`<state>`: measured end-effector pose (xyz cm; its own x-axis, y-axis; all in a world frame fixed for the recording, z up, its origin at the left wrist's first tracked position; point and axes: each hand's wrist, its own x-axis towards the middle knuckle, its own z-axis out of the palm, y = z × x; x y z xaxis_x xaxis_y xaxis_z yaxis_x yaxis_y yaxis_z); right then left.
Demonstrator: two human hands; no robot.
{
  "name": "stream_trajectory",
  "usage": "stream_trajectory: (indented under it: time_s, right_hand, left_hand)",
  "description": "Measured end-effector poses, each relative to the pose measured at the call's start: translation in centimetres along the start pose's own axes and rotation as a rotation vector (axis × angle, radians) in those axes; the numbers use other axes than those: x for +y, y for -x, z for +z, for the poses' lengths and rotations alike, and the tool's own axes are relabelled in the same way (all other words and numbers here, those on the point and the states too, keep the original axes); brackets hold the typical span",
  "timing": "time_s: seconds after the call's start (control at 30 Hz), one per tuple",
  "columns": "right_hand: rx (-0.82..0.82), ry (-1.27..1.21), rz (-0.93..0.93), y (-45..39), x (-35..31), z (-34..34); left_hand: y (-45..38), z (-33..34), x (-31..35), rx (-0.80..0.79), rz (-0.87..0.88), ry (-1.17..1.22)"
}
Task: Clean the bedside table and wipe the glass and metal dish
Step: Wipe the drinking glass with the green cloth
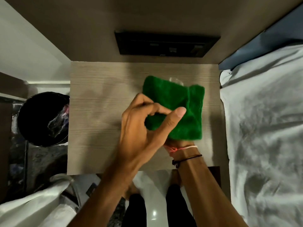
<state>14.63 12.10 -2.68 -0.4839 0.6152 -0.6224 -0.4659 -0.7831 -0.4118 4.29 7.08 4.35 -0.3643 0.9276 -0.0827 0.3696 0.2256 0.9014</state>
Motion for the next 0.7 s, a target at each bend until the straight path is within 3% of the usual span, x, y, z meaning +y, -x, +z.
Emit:
stream_trajectory:
  time_s: [0.1,0.2,0.4,0.63,0.7]
  right_hand:
    - [-0.089,-0.067,-0.038,-0.3,-1.4,0.7]
    - [-0.094,-0.074,0.094,-0.4,-0.7,0.7]
    - [-0.035,0.049,-0.021,0.6,2.6,0.2]
    - [-0.026,-0.158,-0.003,-0.1,1.0,0.2]
    - [-0.009,-0.143,-0.014,-0.4,0.0,-0.7]
  left_hand:
    - [0.6,0.4,-1.2,0.173,-0.106,-0.051]
    - [0.2,-0.6,-1.9,0.171,-0.170,-0.007]
    - [-3.9,-3.8,-2.1,0.312,0.024,-0.133]
    - [-0.4,-1.6,-1.5,-0.139,0.061,-0.090]
    - [0.6,-1.9,-1.6,-0.198,0.072,-0.089]
